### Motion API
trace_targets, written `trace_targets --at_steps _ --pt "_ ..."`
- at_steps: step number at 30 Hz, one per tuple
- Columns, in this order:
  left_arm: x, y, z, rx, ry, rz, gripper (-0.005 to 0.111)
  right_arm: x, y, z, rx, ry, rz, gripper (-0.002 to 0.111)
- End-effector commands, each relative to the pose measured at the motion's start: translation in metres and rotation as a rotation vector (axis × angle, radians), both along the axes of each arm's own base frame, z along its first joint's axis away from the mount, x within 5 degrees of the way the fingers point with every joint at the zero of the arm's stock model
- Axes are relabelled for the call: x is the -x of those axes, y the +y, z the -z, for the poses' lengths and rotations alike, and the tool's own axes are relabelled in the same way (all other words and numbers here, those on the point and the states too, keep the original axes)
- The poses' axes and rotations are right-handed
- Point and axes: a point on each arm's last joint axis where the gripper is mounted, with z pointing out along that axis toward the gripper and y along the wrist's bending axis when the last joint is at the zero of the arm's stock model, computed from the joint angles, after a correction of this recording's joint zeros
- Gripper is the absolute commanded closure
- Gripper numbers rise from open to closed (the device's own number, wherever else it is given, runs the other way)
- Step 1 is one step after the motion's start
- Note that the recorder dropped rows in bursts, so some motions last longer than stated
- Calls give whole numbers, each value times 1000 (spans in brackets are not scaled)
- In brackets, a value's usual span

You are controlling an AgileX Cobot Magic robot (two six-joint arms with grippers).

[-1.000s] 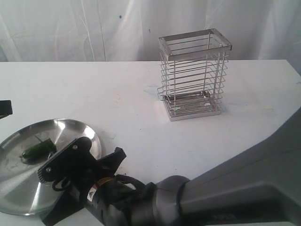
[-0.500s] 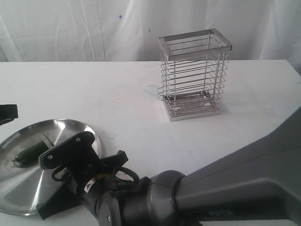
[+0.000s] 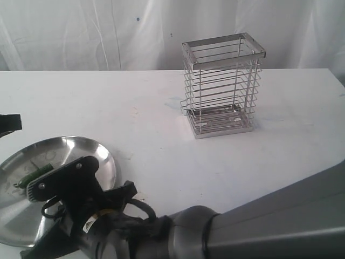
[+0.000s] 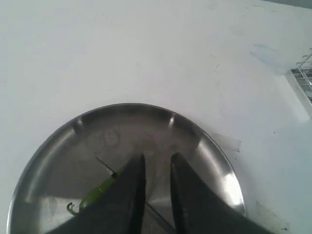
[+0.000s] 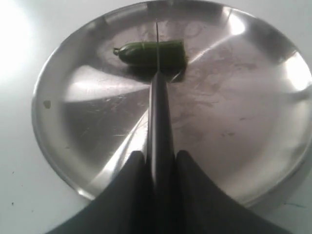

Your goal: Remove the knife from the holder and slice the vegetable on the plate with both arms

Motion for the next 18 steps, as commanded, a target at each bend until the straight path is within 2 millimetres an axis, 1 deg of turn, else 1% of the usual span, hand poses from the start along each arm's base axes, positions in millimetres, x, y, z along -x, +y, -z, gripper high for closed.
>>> trace_targets --at_steps 1,10,18 --pt "-4 -1 5 -9 33 12 81 1 2 -3 -16 -58 14 108" --pt "-5 -1 6 -9 37 12 81 -2 -4 9 34 -2 95 108" --pt "-5 -1 6 -9 37 12 81 -1 -3 8 29 -6 94 108"
